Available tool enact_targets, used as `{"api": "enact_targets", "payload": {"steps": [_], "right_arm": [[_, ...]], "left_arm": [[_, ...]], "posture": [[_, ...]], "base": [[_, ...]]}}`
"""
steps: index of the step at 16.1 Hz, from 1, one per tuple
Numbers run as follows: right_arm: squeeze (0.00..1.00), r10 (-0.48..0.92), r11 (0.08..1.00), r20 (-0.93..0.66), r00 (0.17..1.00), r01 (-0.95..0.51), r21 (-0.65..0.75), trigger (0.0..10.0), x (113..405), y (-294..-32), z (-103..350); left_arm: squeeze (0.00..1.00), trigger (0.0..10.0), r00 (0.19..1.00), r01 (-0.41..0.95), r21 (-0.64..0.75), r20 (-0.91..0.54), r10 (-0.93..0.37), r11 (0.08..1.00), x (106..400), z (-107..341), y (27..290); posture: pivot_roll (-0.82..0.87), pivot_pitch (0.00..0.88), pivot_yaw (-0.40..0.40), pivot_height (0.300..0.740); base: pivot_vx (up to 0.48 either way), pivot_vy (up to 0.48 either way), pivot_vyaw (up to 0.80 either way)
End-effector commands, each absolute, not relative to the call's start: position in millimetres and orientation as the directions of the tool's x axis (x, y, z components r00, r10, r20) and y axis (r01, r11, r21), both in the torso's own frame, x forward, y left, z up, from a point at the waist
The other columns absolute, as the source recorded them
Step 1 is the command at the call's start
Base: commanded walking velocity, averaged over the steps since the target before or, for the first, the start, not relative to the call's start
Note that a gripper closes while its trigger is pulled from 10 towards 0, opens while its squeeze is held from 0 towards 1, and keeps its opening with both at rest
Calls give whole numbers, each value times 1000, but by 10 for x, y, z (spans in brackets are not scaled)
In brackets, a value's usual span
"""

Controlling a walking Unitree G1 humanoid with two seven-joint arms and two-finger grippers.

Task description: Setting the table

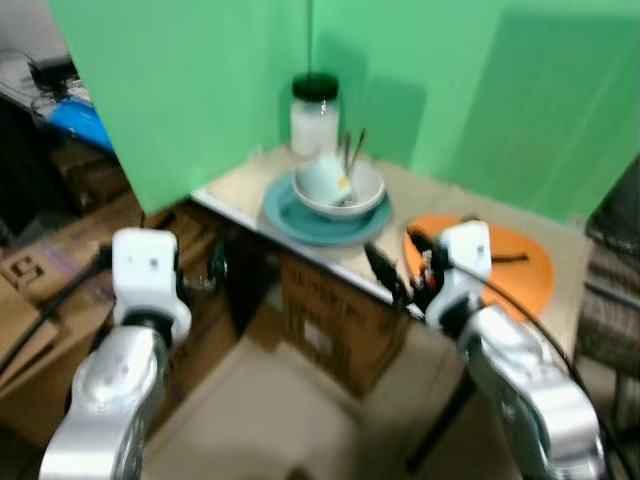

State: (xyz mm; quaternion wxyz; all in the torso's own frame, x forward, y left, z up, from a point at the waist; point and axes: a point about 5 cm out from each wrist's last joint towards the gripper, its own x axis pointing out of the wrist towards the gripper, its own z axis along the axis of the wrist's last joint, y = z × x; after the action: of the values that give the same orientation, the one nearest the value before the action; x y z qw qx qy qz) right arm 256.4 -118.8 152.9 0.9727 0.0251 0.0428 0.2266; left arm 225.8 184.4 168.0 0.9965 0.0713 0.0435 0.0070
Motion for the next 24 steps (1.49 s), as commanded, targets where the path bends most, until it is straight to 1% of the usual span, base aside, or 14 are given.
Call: {"api": "enact_targets", "payload": {"steps": [1, 3, 4, 5, 10, 12, 15, 19, 21, 24], "right_arm": [[0, 418, 908, -78, 905, -412, 76, 10000, 2598, -1238, 1545], [0, 403, 915, -90, 911, -400, 51, 10000, 2647, -1245, 1547], [0, 405, 914, -110, 908, -399, 71, 10000, 2668, -1221, 1524], [0, 379, 925, -129, 916, -372, 75, 10000, 2693, -1231, 1502], [0, 329, 943, -138, 934, -317, 101, 10000, 2873, -1206, 1538], [0, 334, 940, -128, 934, -321, 112, 10000, 2904, -1178, 1566], [0, 383, 923, -134, 914, -372, 101, 10000, 2907, -1101, 1558], [0, 398, 916, -143, 906, -386, 106, 10000, 2918, -1075, 1546], [0, 405, 913, -149, 902, -389, 125, 10000, 2914, -1068, 1536], [0, 400, 915, -140, 906, -386, 118, 10000, 2907, -1071, 1541]], "left_arm": [[0, 10000, 996, 9, 147, -93, 5, 989, 2259, 1679, 1832], [0, 10000, 995, 55, 162, -88, -41, 985, 2264, 1685, 1811], [0, 10000, 994, 75, 148, -84, -63, 986, 2272, 1687, 1796], [0, 10000, 993, 86, 136, -86, -75, 987, 2276, 1685, 1789], [0, 10000, 987, 148, 141, -87, -137, 979, 2317, 1702, 1790], [0, 10000, 985, 157, 139, -89, -146, 978, 2316, 1705, 1791], [0, 10000, 981, 180, 134, -99, -168, 974, 2271, 1689, 1769], [0, 10000, 982, 173, 140, -98, -160, 975, 2272, 1696, 1784], [0, 10000, 983, 169, 138, -94, -157, 976, 2278, 1702, 1788], [0, 10000, 982, 175, 140, -94, -163, 974, 2276, 1706, 1781]], "posture": [[23, 0, 18, 740], [26, 0, 15, 740], [25, 0, 14, 740], [25, 0, 12, 740], [23, 0, 12, 740], [25, 0, 12, 740], [32, 0, 5, 740], [35, 0, 6, 740], [34, 0, 7, 740], [29, 0, 15, 740]], "base": [[0, 0, 0], [0, 0, 0], [0, 0, 0], [0, 0, 0], [0, 0, -800], [259, 0, -800], [271, 0, 0], [296, 0, 0], [300, 0, -800], [296, 0, 0]]}}
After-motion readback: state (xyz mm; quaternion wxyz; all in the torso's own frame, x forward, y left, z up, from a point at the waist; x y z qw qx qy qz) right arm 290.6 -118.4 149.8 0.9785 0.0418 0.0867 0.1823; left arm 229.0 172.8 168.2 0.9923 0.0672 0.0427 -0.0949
